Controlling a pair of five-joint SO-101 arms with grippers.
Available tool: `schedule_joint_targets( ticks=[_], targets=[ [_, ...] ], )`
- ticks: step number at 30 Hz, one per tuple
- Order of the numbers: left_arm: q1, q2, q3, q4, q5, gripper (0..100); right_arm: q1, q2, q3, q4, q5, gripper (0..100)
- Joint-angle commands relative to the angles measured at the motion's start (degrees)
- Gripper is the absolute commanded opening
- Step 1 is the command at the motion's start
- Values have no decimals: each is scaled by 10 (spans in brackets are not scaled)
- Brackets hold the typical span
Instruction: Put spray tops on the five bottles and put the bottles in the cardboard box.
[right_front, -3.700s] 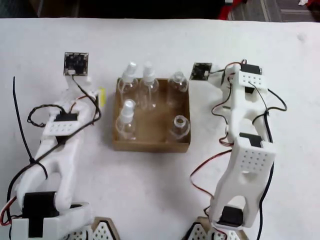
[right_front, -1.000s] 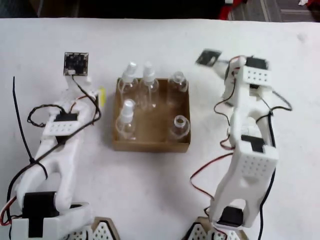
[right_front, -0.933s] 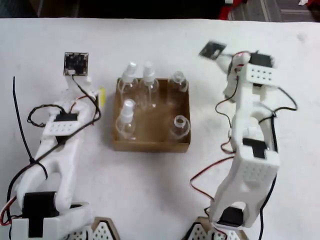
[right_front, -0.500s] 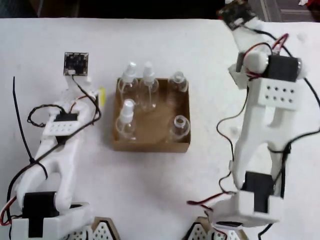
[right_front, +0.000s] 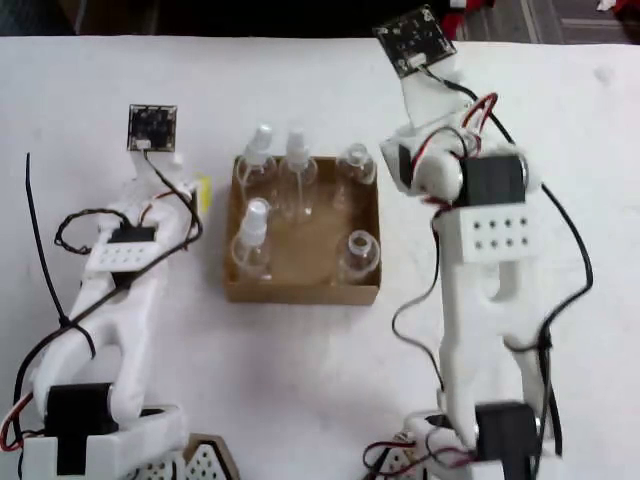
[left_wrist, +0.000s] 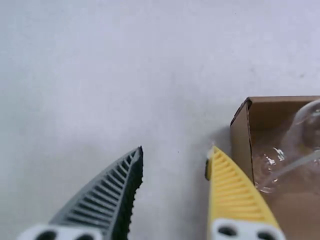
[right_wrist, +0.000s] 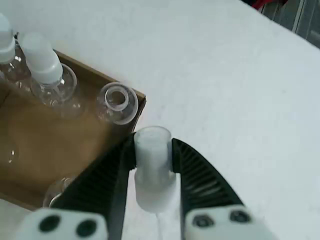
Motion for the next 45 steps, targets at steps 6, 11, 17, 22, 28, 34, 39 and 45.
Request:
schedule_joint_targets(
  ticks=[6,11,17,22,28,34,39,45],
  targets=[
    [7,-15,-2,-14,-6,195,-26,-194,118,-150,-5,15],
    [7,-15,-2,-14,-6,195,-60,-251,232,-327,-5,15],
    [7,-16,-2,-11,-6,195,-103,-301,372,-611,-4,15],
    [5,-20,-1,-10,-6,195,-131,-304,495,-846,-4,15],
    [6,-20,-1,-10,-6,195,-126,-270,561,-958,-5,15],
    [4,-20,-1,-10,-6,195,-119,-225,561,-970,-101,15],
    [6,-20,-1,-10,-6,195,-102,-218,562,-967,-130,15],
    [6,-20,-2,-10,-6,195,-96,-218,586,-965,-131,15]
  ],
)
